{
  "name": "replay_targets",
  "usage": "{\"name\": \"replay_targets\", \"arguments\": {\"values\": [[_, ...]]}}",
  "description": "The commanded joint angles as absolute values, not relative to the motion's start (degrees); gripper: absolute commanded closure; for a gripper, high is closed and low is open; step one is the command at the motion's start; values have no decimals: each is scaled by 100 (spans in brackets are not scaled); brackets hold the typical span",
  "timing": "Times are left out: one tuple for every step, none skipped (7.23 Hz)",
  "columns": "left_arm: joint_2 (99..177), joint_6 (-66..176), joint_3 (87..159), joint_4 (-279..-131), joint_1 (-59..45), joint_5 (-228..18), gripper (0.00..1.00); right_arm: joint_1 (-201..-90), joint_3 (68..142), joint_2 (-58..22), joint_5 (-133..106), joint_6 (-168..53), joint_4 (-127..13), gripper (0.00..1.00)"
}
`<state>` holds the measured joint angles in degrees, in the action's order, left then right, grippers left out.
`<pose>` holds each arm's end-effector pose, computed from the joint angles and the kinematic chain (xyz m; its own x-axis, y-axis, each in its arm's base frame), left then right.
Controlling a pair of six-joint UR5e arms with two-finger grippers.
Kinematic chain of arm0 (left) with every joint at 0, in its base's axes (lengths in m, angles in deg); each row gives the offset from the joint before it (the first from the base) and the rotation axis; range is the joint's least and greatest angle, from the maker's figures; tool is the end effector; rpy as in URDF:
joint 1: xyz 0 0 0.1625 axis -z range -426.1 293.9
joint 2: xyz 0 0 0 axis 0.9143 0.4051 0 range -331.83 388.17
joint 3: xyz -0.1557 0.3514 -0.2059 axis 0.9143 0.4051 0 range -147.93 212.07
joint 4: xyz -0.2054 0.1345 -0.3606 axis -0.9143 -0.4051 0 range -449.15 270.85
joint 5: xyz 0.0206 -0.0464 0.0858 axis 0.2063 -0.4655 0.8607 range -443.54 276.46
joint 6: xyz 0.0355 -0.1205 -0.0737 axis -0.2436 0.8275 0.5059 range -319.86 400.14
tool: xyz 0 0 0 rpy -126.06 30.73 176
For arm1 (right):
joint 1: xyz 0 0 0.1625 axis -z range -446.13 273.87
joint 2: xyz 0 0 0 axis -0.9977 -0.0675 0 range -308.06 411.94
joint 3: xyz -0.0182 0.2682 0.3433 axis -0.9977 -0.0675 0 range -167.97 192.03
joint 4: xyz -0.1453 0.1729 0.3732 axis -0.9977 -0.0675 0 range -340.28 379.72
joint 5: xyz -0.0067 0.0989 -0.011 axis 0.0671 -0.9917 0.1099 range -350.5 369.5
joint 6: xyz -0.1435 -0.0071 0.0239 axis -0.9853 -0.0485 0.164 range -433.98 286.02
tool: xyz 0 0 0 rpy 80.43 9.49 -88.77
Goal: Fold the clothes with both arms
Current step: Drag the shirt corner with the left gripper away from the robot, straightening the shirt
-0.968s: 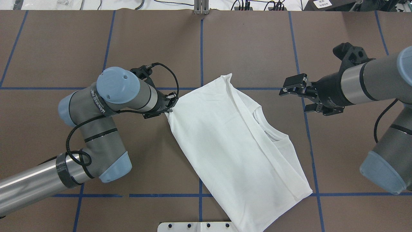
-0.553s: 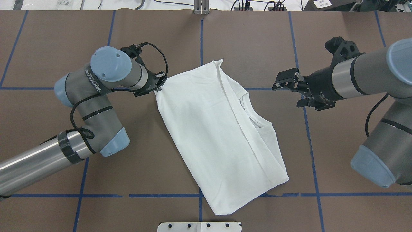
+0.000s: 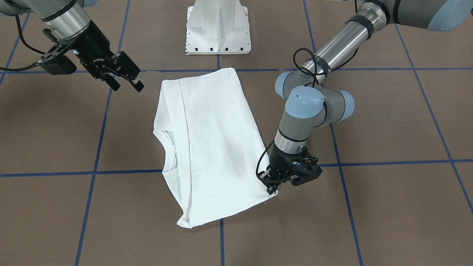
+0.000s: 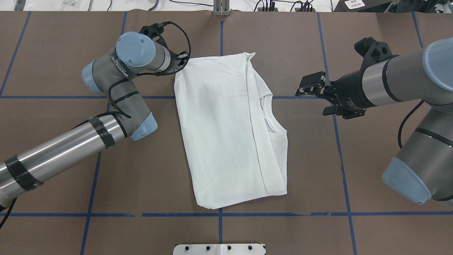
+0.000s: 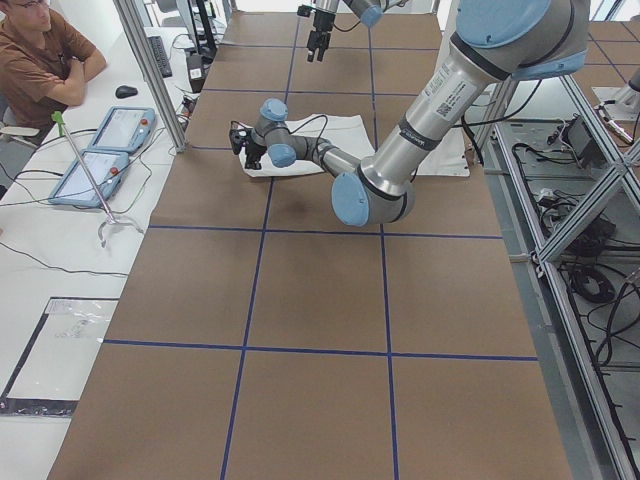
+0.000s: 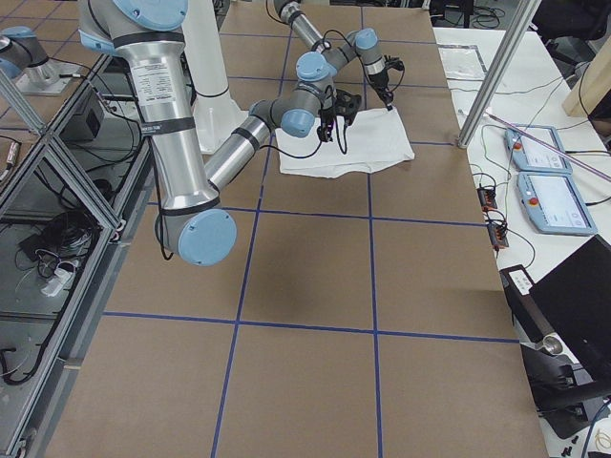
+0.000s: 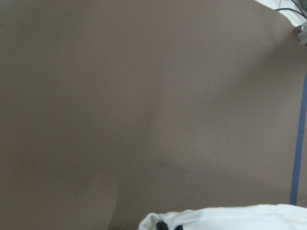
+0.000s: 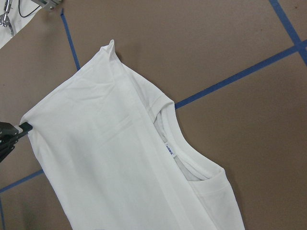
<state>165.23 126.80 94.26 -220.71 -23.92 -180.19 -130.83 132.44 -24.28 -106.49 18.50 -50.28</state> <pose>0.5785 -0.6814 0.3062 0.3953 -0.2801 -0.8748 0.5699 0.8217 -0.0056 -0.3512 -0.4454 0.2637 0.2940 0.3457 0.8911 -0.3650 0.9023 -0.2296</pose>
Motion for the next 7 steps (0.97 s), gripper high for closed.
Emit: {"name": "replay_targets", "arguments": {"values": [[16940,12232,8790,-22572,-2365,-17679,100,-13086,13218,-2391,-10652,1857,-5024,0],[17089,12223,8579,-22721,-2365,-17679,100,-13086,13218,-2391,-10643,1857,-5032,0],[17082,12223,8473,-22975,-2365,-17679,49,-13086,13209,-2400,-10643,1857,-5041,0],[17082,12197,8411,-22995,-2365,-17566,0,-13078,13200,-2391,-10626,1822,-5067,0],[17082,12197,8410,-23004,-2339,-17547,0,-13069,13148,-2374,-10539,1813,-5094,0],[17065,12197,8419,-22995,-2199,-17617,0,-13069,13069,-2339,-10512,1787,-5111,0],[17065,11944,8462,-22951,-2059,-17783,0,-13069,12877,-2095,-10503,1752,-5294,0]]}}
